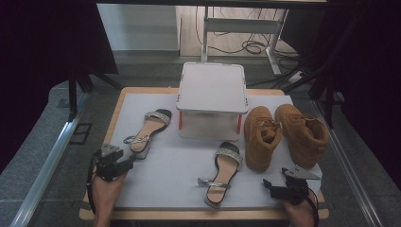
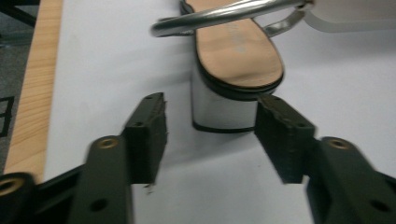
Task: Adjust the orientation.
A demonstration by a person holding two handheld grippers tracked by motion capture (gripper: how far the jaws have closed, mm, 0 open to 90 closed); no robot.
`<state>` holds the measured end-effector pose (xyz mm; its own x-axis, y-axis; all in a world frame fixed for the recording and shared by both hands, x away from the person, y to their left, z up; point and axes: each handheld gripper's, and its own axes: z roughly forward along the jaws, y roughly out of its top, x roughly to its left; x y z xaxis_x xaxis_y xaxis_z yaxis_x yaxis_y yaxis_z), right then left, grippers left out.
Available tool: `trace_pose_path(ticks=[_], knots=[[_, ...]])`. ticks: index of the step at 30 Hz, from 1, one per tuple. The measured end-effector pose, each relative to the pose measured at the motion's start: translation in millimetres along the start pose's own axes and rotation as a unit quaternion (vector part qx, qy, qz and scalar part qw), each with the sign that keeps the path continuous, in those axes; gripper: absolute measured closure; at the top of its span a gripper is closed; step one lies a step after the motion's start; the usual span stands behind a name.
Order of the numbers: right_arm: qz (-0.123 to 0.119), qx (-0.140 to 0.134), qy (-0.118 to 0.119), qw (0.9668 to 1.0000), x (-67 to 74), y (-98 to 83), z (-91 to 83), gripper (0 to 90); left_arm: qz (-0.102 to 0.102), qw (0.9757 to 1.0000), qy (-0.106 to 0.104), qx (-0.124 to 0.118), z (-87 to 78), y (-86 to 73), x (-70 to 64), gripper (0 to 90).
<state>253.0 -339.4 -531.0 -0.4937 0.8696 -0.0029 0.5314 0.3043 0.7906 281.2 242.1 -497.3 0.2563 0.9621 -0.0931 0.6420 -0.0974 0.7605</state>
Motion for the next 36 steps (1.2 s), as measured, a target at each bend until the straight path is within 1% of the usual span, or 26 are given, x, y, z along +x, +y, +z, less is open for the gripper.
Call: trace_pose_path(ticks=[1, 4, 7, 8, 11, 16, 21, 22, 23, 26, 30, 36], knots=[[0.000, 0.000, 0.000, 1.0000, 0.0, 0.0, 0.0, 8.9, 0.002, 1.0000, -0.002, 0.003, 0.9, 0.9, -1.2, 39.7], [0.000, 0.000, 0.000, 1.0000, 0.0, 0.0, 0.0, 8.9, 0.006, 0.9999, -0.005, 0.012, 6.8, 4.5, -5.5, 33.7], [0.000, 0.000, 0.000, 1.0000, 0.0, 0.0, 0.0, 8.9, 0.008, 0.9996, -0.011, 0.023, 16.8, 8.6, -8.8, 28.7], [0.000, 0.000, 0.000, 1.0000, 0.0, 0.0, 0.0, 8.9, 0.009, 0.9995, -0.013, 0.026, 20.0, 10.1, -9.8, 28.4], [0.000, 0.000, 0.000, 1.0000, 0.0, 0.0, 0.0, 8.9, 0.012, 0.9994, -0.010, 0.032, 28.7, 15.2, -13.0, 26.7], [0.000, 0.000, 0.000, 1.0000, 0.0, 0.0, 0.0, 8.9, 0.011, 0.9989, -0.001, 0.047, 44.9, 26.3, -15.7, 22.6], [0.000, 0.000, 0.000, 1.0000, -0.1, 0.0, 0.0, 8.9, 0.016, 0.9979, 0.012, 0.062, 56.8, 36.1, -17.5, 22.6], [0.000, 0.000, 0.000, 1.0000, -0.1, 0.0, 0.0, 8.9, 0.016, 0.9975, 0.012, 0.068, 59.7, 39.1, -17.6, 22.8], [0.000, 0.000, 0.000, 1.0000, -0.1, 0.0, 0.0, 8.9, 0.016, 0.9975, 0.012, 0.068, 59.7, 39.1, -17.6, 22.8], [0.000, -0.001, 0.000, 1.0000, 0.0, -0.1, 0.2, 8.9, 0.018, 0.9964, 0.018, 0.081, 65.6, 45.5, -17.1, 23.0], [0.000, 0.000, 0.000, 1.0000, -0.1, 0.0, 0.1, 9.0, 0.018, 0.9949, 0.026, 0.096, 71.4, 51.3, -15.9, 25.8], [0.000, 0.000, 0.000, 1.0000, -0.1, 0.0, 0.1, 8.9, 0.012, 0.9941, 0.033, 0.102, 76.8, 54.9, -15.3, 28.8]])
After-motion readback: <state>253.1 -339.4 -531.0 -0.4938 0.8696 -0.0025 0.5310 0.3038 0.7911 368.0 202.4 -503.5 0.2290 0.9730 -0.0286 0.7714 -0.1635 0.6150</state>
